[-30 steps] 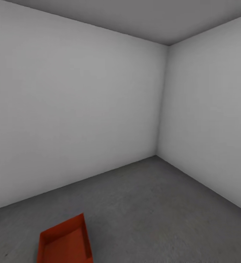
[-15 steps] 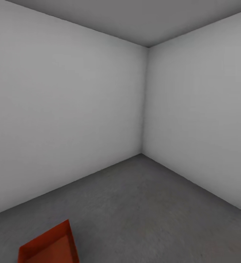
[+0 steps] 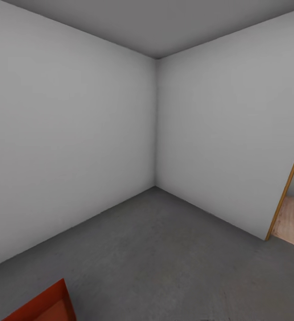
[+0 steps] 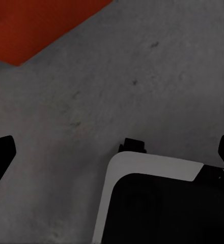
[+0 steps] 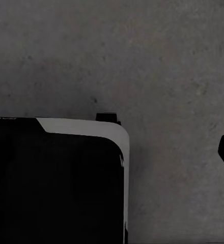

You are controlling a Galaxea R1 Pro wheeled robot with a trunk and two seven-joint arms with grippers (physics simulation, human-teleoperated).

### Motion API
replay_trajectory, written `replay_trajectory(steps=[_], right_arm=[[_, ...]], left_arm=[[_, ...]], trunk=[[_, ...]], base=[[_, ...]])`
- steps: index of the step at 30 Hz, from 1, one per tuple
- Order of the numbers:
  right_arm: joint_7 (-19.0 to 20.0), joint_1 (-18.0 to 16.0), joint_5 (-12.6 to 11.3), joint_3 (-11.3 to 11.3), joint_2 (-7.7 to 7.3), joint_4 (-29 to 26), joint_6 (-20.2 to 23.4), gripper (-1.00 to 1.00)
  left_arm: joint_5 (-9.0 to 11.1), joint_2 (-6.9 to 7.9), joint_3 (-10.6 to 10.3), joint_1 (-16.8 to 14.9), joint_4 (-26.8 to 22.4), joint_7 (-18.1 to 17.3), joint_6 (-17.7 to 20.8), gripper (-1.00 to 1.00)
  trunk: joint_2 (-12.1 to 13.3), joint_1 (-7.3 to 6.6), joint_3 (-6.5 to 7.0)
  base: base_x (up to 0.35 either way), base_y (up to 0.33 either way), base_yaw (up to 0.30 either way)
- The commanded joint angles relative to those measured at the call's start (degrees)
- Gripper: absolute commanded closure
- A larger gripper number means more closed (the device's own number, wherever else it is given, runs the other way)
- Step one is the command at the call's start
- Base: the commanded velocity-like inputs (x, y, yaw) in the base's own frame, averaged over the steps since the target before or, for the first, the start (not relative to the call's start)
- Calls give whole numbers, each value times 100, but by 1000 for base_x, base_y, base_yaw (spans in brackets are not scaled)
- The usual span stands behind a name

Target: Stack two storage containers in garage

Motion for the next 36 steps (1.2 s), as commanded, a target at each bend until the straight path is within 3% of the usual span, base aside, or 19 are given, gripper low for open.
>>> replay_trajectory(steps=[1,11,18,36], right_arm=[[27,-9,-60,43,2,18,-30,-100],[27,-9,-55,49,0,18,-20,-100],[18,-9,-60,43,11,18,-30,-100],[-85,-9,-60,-101,23,18,-45,-100]], left_arm=[[24,-2,-10,-3,0,5,-19,-100],[58,-87,66,-3,3,5,-19,-100],[77,-302,40,-3,22,3,-11,-100],[86,-352,35,-3,32,22,-19,-100]], trunk=[[-6,1,-8],[-6,1,15],[-6,1,32],[-6,1,35]], base=[[0,0,-290],[0,0,-289],[0,0,-284],[0,0,-255]])
